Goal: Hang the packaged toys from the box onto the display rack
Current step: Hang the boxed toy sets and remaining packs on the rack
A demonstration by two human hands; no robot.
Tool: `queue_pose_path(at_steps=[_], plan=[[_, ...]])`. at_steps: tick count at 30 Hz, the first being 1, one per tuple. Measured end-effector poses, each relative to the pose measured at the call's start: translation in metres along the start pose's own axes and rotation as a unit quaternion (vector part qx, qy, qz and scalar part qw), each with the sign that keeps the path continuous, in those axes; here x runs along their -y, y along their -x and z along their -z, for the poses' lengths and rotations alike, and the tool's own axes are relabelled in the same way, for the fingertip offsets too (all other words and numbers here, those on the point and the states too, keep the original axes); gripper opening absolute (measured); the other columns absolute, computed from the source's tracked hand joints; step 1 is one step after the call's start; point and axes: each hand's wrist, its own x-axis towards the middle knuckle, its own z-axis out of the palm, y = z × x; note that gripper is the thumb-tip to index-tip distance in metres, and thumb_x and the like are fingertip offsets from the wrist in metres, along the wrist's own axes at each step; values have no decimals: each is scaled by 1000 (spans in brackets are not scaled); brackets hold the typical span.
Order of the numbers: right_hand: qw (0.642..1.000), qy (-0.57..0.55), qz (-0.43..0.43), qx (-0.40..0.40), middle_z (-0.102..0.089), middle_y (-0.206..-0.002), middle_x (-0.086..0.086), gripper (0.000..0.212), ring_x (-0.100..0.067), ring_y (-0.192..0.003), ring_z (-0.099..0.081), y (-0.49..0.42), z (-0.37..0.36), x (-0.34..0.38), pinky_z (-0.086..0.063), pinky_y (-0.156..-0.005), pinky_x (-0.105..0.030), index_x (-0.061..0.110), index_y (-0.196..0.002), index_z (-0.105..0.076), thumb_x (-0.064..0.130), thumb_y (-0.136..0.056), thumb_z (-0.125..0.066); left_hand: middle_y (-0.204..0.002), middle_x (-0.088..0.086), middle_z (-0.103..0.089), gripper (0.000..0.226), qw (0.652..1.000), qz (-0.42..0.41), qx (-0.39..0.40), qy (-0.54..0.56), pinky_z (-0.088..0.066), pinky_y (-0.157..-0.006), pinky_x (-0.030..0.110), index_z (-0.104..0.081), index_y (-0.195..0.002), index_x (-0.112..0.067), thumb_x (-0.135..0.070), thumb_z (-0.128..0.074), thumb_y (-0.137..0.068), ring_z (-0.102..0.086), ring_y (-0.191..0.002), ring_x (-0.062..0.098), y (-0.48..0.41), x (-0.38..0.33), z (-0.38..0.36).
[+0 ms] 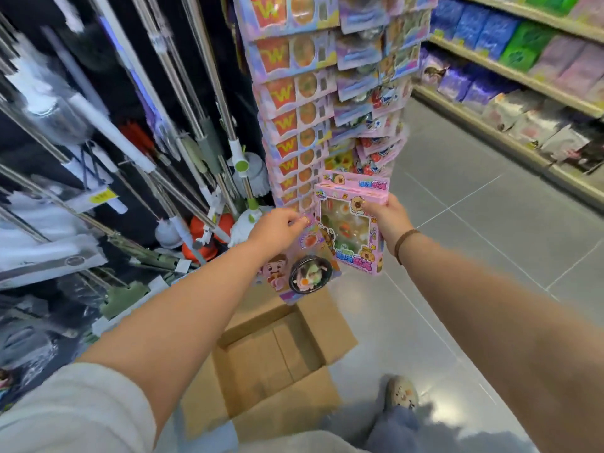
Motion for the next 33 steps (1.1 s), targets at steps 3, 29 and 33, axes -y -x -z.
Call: queue_pose_path(at_steps=[3,29,33], plan=[[999,16,34,8,-60,-124,-4,41,-28,-116,-58,-21,37,23,-43,-104,-48,13,-128,-48,19,-89,-60,-54,0,-30,47,1000,-12,7,-22,-21,-52,31,-32,-54,-19,-31,-47,-97,-32,-52,16,-25,-47,-4],[961,50,271,-15,-50,-84,-7,39,-17,-75,-45,-273,184,293,-39,-69,-31,4,-89,-52,41,-83,-64,-50,0,-29,51,987,-67,-139,41,-30,-54,28,-34,-50,-17,-34,-60,-90,-33,-49,16,-268,-283,96],[941,35,336,-23,-45,-77,-9,36,-17,-68,-39,-303,187,349,-33,-63,-31,9,-81,-49,41,-83,-65,-53,1,-28,47,982,-88,-167,9,-35,-56,29,-37,-55,-14,-33,-60,-90,-33,-53,18,-297,-325,132]])
